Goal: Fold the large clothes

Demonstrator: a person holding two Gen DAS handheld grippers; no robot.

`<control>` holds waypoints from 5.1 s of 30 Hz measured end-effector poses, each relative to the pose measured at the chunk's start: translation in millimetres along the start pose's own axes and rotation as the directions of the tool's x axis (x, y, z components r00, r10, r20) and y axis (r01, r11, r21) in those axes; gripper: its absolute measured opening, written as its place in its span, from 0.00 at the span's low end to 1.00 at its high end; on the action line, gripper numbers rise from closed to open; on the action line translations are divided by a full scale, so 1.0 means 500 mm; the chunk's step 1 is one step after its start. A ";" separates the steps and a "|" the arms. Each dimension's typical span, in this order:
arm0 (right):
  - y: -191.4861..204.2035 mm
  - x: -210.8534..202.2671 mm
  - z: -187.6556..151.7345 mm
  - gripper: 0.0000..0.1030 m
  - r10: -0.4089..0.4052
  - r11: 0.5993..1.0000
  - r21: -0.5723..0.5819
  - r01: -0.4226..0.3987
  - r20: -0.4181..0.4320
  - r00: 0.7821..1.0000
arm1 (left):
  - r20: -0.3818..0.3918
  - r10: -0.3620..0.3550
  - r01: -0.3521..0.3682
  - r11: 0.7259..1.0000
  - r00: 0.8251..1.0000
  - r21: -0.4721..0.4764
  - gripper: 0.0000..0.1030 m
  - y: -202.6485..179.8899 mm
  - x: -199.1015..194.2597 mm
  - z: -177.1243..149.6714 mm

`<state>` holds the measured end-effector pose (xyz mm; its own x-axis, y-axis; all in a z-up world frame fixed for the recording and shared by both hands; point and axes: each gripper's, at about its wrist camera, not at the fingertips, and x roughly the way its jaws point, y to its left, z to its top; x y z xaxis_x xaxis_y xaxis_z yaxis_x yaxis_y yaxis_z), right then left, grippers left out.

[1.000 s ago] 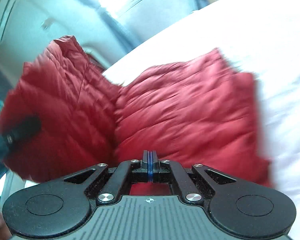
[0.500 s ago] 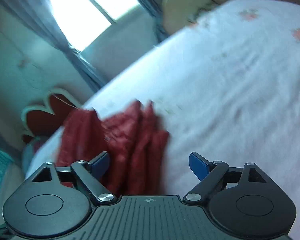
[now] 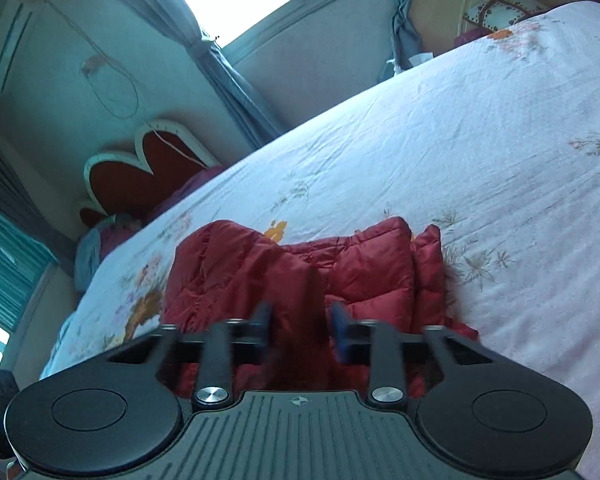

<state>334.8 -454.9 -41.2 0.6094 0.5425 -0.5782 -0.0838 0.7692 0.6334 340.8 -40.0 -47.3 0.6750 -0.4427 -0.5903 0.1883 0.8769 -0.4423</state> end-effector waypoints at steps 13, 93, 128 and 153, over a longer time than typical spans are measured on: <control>-0.070 -0.032 -0.067 0.15 -0.144 0.988 0.065 0.141 0.039 0.989 | -0.104 -0.029 0.056 0.961 0.994 0.271 0.24 -0.132 0.081 -0.050; 0.090 -0.130 -0.136 0.43 -0.115 0.909 -0.411 0.070 -0.085 0.990 | -0.194 -0.039 0.100 0.944 0.980 0.315 0.43 -0.160 -0.037 -0.125; -0.081 -0.028 -0.082 0.17 -0.219 0.957 -0.194 0.215 -0.001 0.976 | -0.124 0.114 -0.096 0.985 0.986 0.141 0.56 -0.112 0.035 -0.125; -0.221 -0.005 -0.084 0.65 0.139 0.961 0.248 -0.123 -0.047 0.989 | -0.132 -0.045 0.009 0.964 0.990 -0.265 0.75 -0.009 0.083 -0.116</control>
<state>309.4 -527.3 -131.3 0.5540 0.6595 -0.5081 0.0402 0.5884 0.8076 326.6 -73.1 -109.1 0.5653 -0.5029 -0.6538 -0.0014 0.7921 -0.6104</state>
